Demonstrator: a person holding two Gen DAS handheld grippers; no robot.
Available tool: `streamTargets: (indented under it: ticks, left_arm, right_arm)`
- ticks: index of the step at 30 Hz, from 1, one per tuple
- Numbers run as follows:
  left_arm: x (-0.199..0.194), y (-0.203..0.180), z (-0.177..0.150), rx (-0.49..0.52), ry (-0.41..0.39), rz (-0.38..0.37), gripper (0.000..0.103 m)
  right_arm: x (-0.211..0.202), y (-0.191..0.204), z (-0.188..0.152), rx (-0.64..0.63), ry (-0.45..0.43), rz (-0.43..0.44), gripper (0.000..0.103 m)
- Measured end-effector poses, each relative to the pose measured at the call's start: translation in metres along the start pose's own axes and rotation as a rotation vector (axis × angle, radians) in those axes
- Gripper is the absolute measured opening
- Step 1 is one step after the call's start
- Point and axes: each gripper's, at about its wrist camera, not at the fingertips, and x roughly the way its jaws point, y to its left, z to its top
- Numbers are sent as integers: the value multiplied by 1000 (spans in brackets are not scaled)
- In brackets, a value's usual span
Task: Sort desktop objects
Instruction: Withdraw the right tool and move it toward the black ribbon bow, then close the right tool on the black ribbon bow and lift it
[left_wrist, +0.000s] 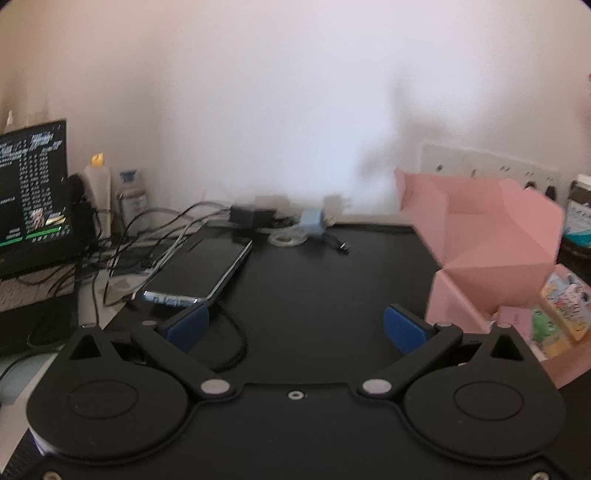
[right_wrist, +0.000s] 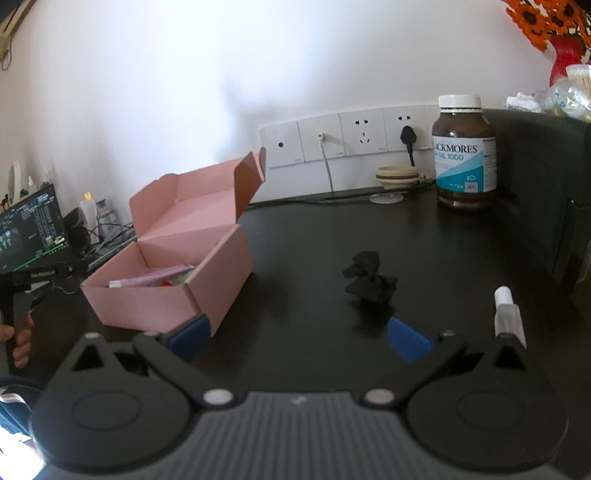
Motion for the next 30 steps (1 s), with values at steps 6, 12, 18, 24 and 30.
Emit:
streamTargets:
  ticks: [6,12,18,24,30]
  left_arm:
    - [-21,-7,-5,59,-105,-206,103]
    - [-29,-21,-10,150,-137,-236,103]
    - [-25,-9,-6,69,-124,-231,103]
    - [-17,7,-3,-41,-92,-215,103]
    - [-12,12,-1,-60,-72,-185,103]
  right_arm:
    - [1,1,0,-9,8,1,102]
    - [3,-2,1,10,15,-6,102]
    - [5,-5,2,42,16,-59,102]
    - [16,0,7,1,61,-161,102]
    - [32,-3,17,-30,84,-225,93]
